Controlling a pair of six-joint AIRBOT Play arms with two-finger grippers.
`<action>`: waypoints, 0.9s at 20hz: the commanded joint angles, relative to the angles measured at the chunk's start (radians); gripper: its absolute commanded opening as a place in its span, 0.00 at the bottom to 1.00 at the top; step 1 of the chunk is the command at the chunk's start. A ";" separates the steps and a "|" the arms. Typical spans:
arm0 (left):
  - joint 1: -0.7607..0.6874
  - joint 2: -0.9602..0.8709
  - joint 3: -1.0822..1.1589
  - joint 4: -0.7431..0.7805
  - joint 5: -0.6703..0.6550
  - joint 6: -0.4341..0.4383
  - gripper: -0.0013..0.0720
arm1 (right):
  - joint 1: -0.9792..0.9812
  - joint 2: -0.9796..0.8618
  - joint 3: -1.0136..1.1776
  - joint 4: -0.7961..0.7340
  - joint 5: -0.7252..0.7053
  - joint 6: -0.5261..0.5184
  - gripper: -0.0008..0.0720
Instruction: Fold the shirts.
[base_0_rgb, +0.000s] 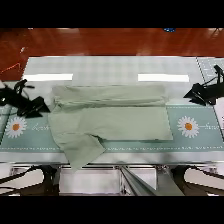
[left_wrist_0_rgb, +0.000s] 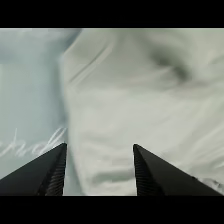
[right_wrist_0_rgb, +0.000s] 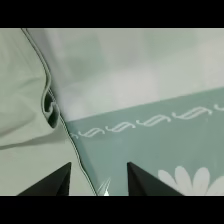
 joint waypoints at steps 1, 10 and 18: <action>0.158 0.160 -0.289 -0.079 0.061 0.011 0.71 | -0.036 0.154 -0.229 0.096 -0.125 -0.063 0.57; 0.154 0.193 -0.498 -0.214 0.037 0.051 0.71 | -0.036 0.159 -0.309 0.288 -0.030 -0.177 0.57; 0.029 0.193 -0.516 -0.225 0.065 0.039 0.71 | -0.036 0.159 -0.309 0.288 -0.041 -0.181 0.57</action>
